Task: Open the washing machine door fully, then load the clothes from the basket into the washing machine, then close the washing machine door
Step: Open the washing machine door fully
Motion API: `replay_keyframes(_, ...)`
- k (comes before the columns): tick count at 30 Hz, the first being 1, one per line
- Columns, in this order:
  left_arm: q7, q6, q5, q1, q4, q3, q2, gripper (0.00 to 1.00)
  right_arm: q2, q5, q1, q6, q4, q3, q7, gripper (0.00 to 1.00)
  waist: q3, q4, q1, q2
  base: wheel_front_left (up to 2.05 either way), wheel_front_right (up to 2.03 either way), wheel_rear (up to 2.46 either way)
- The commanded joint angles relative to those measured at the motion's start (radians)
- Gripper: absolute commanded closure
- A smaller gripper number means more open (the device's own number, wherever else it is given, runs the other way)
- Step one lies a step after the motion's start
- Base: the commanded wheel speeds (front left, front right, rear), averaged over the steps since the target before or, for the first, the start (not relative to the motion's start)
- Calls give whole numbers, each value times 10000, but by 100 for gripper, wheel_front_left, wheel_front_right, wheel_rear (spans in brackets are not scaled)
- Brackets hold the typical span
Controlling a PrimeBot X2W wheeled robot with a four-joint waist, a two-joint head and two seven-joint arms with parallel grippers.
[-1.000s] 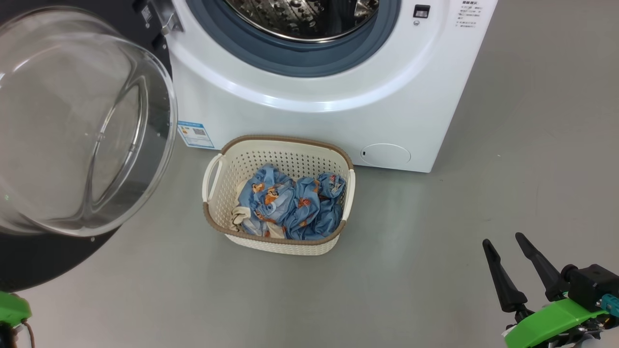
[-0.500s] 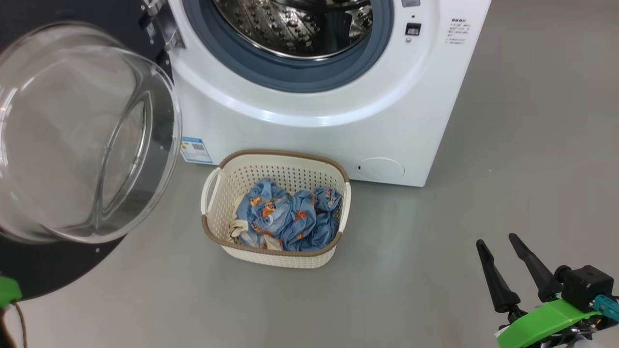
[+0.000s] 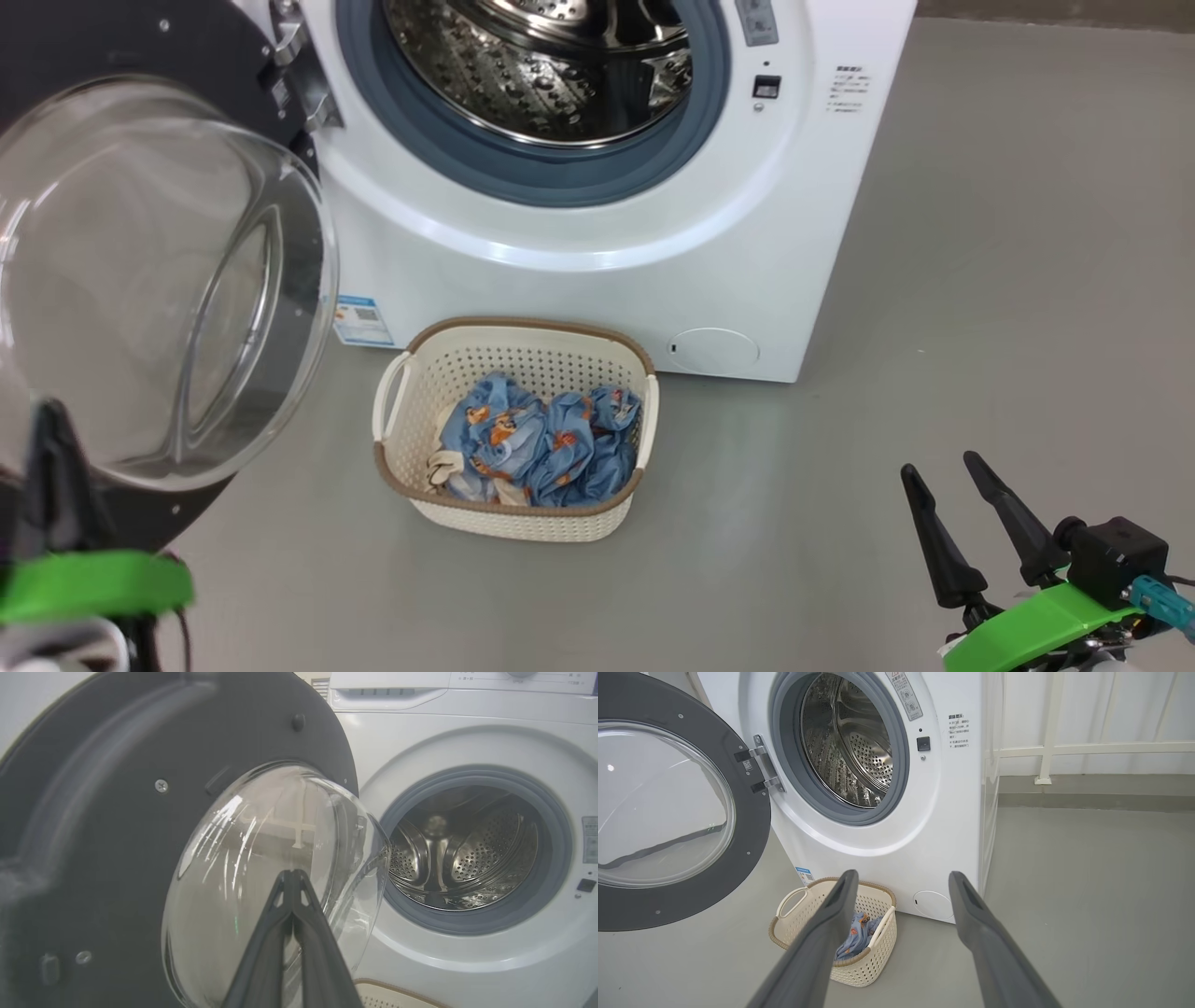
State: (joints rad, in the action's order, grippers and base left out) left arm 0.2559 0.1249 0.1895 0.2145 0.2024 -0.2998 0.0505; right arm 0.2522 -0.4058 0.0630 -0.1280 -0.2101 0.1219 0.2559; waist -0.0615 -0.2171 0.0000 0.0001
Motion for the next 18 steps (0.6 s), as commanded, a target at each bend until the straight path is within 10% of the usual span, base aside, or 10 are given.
replay_keyframes(1,59,42,-33,-60,-356,-210,249,100,86,86,32,-27,271,230,59,0,52,101,0,-1,0,0,0)
replay_keyframes(11,59,-51,213,-1464,-760,542,20,100,9,125,2,-27,326,285,59,0,208,625,0,-1,0,0,0)
replay_keyframes(13,59,-118,275,-1686,-816,715,10,0,-6,122,-25,-27,326,280,59,0,253,729,0,-1,0,0,0)
replay_keyframes(18,59,-332,439,-2098,-852,1050,1,0,-70,135,-120,-27,354,293,59,0,409,1017,0,-1,0,0,0)
